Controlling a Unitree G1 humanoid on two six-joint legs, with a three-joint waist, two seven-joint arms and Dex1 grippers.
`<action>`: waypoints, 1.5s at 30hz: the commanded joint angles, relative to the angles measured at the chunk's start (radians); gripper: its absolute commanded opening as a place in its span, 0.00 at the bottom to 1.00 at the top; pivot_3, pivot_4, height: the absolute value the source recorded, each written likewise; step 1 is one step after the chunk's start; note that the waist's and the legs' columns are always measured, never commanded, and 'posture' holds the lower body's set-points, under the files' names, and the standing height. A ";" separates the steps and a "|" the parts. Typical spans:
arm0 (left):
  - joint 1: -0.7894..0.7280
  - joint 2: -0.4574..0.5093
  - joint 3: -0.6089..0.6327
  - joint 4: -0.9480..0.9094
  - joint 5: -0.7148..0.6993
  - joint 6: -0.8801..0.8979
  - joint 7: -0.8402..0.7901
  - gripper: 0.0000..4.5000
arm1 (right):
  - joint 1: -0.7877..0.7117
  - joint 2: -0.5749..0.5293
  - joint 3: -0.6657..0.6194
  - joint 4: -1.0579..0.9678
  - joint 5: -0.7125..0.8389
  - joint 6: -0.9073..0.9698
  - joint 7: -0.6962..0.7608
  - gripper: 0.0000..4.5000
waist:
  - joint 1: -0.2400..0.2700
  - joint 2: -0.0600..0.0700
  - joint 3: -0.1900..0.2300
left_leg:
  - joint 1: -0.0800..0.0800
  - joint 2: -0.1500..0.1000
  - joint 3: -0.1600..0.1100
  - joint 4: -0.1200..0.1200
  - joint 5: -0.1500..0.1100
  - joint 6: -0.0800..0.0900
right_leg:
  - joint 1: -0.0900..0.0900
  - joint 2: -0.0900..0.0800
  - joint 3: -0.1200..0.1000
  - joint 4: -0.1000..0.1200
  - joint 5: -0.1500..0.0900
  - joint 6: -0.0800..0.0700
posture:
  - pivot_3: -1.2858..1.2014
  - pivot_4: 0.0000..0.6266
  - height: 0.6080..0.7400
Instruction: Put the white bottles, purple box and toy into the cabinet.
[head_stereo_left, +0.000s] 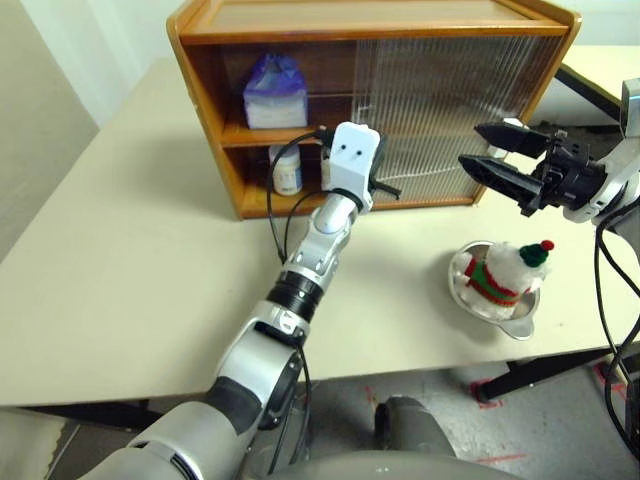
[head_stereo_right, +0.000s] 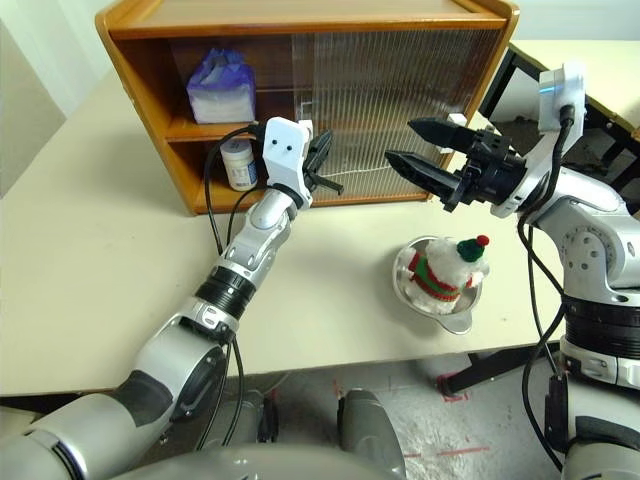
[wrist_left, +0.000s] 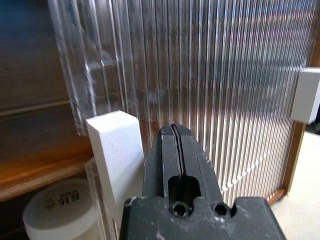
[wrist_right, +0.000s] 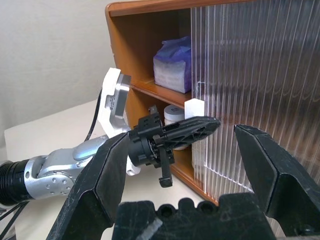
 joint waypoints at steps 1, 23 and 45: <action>0.049 -0.025 0.003 -0.063 0.013 0.033 0.014 0.01 | -0.016 -0.004 0.012 0.015 -0.002 -0.002 0.011 1.00 | 0.000 0.000 0.000 | 0.000 0.000 0.000 0.000 0.000 0.000 | 0.000 0.000 0.000 0.000 0.000 0.000 | 0.50 0.00 1.00; 0.127 0.003 0.037 -0.159 0.054 0.104 0.106 0.01 | -0.032 -0.003 0.025 0.036 -0.009 -0.002 0.040 1.00 | 0.001 0.000 0.000 | 0.001 0.000 0.000 0.000 0.000 0.000 | 0.000 0.000 0.000 0.001 0.001 0.000 | 0.51 0.00 1.00; 0.218 0.045 0.091 -0.365 0.090 0.218 0.196 0.01 | -0.052 0.001 0.043 0.062 -0.015 -0.009 0.052 1.00 | 0.003 0.000 0.000 | 0.001 0.001 0.000 0.000 0.000 0.000 | 0.000 0.000 0.001 0.001 0.002 -0.002 | 0.52 0.00 1.00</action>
